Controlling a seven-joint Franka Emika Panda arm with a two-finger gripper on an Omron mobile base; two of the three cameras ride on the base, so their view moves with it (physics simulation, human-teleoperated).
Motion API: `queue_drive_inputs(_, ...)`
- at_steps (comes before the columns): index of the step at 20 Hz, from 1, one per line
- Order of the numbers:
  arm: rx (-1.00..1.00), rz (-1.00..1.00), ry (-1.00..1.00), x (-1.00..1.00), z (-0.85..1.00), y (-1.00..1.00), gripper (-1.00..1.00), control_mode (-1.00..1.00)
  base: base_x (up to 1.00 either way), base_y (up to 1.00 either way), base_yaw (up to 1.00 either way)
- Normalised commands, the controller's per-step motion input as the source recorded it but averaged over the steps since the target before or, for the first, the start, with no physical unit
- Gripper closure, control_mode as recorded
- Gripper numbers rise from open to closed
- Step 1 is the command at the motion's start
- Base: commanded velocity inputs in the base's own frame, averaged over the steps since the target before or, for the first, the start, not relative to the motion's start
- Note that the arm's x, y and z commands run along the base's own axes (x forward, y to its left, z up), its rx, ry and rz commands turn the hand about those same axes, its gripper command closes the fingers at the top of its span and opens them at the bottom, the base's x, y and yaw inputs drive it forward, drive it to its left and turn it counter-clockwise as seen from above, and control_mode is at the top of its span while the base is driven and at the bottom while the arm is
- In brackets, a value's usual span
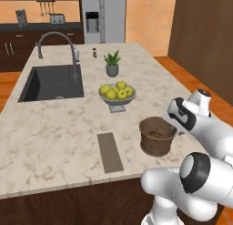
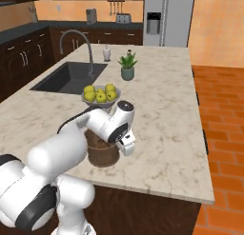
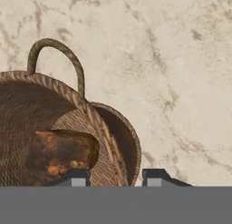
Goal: Open the cabinet, pick up the bread from the cabinet and place it in the basket. Then move the basket to the dining counter.
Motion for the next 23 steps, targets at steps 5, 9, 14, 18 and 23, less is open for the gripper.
queue_drive_inputs(5, -0.01, 0.02, -0.13, -0.91, 0.69, 0.13, -1.00, -1.00, 0.00, 0.00, 0.00)
queue_drive_inputs(9, -0.08, 0.07, -0.31, -1.00, 0.64, 0.30, -1.00, -1.00, 0.00, 0.00, 0.00)
queue_drive_inputs(14, -0.13, 0.07, -0.49, -1.00, 0.75, 0.50, -1.00, -1.00, 0.00, 0.00, 0.00)
queue_drive_inputs(18, -0.16, 0.11, -0.45, -0.94, 0.99, 0.64, -1.00, -1.00, 0.00, 0.00, 0.00)
queue_drive_inputs(23, -0.07, 0.17, -0.32, -0.73, 1.00, 0.19, -1.00, -1.00, 0.00, 0.00, 0.00)
